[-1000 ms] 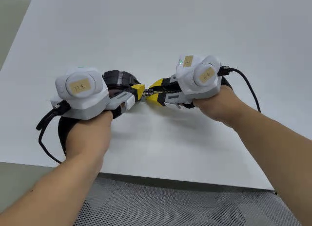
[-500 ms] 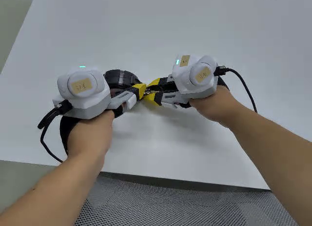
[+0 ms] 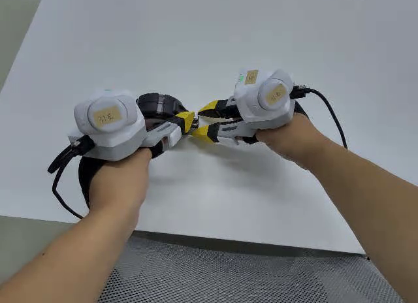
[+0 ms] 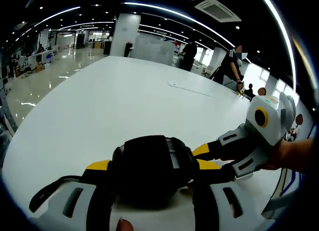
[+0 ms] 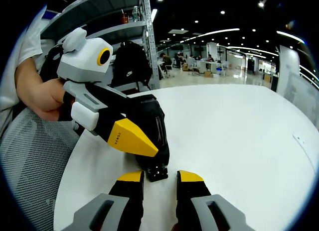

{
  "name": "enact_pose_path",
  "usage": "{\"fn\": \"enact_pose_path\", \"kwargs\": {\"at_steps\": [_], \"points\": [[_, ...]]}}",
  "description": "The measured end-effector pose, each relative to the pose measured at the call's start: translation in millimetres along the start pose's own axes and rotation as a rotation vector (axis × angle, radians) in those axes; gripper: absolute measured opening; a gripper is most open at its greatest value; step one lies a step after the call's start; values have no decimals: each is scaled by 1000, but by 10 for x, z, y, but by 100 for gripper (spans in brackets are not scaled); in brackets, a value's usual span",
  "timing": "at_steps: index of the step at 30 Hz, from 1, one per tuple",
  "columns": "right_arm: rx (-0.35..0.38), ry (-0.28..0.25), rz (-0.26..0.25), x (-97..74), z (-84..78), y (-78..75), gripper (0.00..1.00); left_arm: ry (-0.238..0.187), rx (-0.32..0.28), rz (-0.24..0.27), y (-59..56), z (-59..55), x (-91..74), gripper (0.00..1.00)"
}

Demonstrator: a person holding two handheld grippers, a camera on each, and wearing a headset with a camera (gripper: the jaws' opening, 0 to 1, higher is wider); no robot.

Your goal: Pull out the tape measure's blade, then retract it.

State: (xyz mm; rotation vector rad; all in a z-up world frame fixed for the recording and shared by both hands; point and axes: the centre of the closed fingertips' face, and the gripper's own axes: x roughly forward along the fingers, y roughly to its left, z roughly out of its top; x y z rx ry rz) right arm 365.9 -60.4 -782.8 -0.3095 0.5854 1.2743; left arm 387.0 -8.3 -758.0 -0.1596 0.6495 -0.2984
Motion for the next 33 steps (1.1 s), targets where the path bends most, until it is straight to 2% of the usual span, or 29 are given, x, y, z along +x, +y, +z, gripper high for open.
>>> {"fn": "enact_pose_path", "kwargs": {"at_steps": [10,13,18,27,33], "points": [[2,1,-7,-2,10,13,23,2,18,-16,-5,2,-10,62],[-2,-3,-18,-36,30,8,23,-19,14,-34,1,50,-43,62],[5,-5,-29,-76,28,5,24,-30,27,-52,38,97,-94,65],[14,-7,-43,-136,27,-21,25,-39,78,-89,73,141,-150,65],[19,-9,-58,-233,5,-20,26,-36,150,-136,47,159,-229,65]]}}
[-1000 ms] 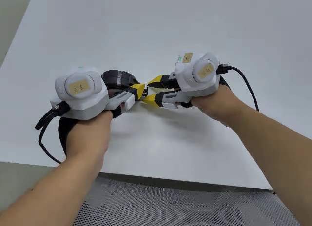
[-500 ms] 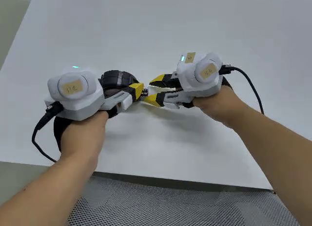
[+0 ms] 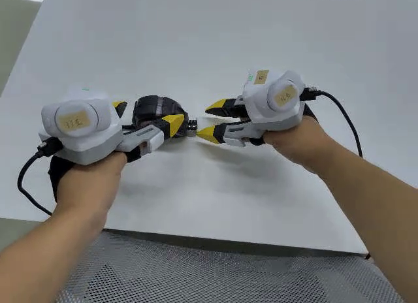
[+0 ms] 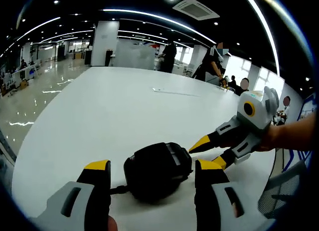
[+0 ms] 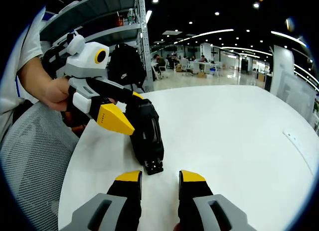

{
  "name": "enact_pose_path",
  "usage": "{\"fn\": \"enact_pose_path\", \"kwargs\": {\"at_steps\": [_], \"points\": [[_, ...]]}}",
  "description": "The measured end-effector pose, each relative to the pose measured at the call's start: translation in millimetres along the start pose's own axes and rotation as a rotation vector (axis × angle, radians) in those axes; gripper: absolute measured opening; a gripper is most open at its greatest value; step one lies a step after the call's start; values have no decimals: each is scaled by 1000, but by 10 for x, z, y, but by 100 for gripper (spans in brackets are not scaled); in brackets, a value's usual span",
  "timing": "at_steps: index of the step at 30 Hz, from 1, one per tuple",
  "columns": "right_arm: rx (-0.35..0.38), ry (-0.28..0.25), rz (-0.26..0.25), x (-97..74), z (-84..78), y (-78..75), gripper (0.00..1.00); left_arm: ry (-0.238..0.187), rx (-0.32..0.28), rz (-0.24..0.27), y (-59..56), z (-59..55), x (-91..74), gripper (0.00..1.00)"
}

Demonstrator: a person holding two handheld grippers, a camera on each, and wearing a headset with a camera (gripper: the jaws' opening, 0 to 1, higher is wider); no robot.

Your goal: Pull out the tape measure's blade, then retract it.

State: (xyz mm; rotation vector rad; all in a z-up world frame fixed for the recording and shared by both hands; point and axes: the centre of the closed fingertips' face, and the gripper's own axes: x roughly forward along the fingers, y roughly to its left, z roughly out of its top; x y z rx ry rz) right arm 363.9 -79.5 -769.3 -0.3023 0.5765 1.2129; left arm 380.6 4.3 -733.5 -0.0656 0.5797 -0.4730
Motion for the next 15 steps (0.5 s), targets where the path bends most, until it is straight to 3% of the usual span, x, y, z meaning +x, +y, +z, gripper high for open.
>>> {"fn": "enact_pose_path", "kwargs": {"at_steps": [8,15], "points": [[2,6,-32,-289,-117,-25,29,22,148,-133,-149,-39,-193,68],[19,0,-75,-531,-164,-29,33,45,209,-170,-118,-97,-281,68]]}}
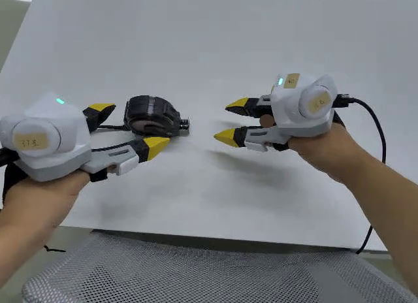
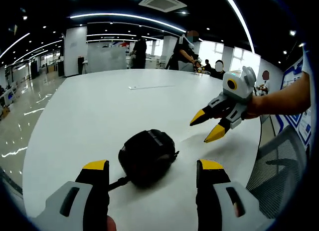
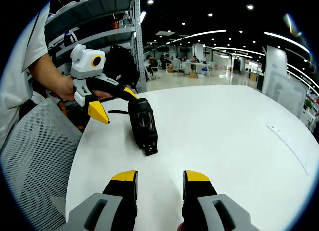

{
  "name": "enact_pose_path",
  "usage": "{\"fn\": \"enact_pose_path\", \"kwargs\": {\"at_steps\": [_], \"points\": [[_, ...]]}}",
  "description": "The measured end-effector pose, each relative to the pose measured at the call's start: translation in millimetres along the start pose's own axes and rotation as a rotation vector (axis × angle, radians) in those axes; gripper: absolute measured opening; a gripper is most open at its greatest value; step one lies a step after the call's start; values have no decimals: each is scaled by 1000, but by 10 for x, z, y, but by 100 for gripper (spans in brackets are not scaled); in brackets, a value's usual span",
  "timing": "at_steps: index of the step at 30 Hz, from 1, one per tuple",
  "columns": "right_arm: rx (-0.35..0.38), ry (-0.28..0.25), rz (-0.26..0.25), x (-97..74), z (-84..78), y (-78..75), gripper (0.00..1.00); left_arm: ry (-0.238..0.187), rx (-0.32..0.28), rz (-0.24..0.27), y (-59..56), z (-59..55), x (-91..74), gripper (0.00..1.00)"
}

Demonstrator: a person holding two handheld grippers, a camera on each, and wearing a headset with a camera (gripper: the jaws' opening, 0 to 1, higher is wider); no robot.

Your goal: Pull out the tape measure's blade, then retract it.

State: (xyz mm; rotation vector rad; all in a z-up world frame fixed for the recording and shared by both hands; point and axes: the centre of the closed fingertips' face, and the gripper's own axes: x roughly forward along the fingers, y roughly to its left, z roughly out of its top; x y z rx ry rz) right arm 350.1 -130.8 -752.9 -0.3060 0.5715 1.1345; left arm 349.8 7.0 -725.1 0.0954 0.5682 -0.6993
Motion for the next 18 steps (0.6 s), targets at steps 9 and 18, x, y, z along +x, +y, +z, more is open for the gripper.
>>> {"fn": "enact_pose_path", "kwargs": {"at_steps": [9,18], "points": [[45,13,-68,-268,-168,43,46,14,22,-36,-36,-54,-118,68],[86,12,-119,-523,-282,123,56,19,32,-61,-95,-91,-193,71]]}}
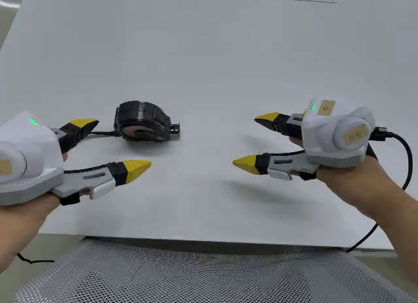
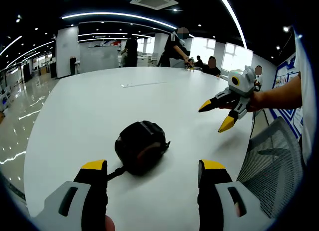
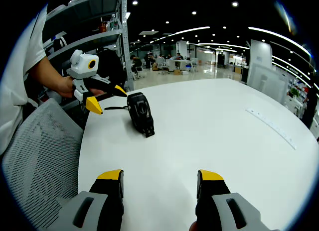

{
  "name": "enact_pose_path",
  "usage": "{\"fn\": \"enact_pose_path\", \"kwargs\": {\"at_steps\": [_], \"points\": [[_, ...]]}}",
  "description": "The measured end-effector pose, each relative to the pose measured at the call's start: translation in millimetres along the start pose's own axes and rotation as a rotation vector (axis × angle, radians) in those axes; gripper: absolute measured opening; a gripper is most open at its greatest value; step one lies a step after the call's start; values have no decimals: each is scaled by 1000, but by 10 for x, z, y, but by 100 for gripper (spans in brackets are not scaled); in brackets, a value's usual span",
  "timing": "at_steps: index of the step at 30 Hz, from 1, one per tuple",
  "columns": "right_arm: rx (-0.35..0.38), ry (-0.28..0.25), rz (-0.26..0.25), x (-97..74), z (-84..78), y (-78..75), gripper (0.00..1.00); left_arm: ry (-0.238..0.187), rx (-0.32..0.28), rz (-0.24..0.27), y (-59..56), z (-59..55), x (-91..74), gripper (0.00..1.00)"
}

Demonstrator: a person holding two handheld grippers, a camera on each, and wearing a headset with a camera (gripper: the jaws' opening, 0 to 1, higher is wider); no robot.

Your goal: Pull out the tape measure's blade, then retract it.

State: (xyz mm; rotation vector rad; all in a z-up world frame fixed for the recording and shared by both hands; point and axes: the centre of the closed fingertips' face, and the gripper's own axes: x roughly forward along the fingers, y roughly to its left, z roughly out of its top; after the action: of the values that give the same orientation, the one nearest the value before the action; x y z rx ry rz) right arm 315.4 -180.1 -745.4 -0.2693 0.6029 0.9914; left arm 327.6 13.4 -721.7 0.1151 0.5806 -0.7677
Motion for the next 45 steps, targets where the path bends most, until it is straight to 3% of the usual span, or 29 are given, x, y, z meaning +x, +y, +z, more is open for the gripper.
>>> {"fn": "enact_pose_path", "kwargs": {"at_steps": [7,15,27,45], "points": [[22,-3,-26,-175,-35,29,64,11,20,-9,1,-35,-108,74],[45,0,-55,-377,-120,39,69,16,0,7,68,-105,-244,77],[73,20,-99,-659,-256,19,74,41,37,-1,92,-194,-405,79],[110,10,-138,-877,-373,38,85,45,59,-22,22,-209,-483,90]]}}
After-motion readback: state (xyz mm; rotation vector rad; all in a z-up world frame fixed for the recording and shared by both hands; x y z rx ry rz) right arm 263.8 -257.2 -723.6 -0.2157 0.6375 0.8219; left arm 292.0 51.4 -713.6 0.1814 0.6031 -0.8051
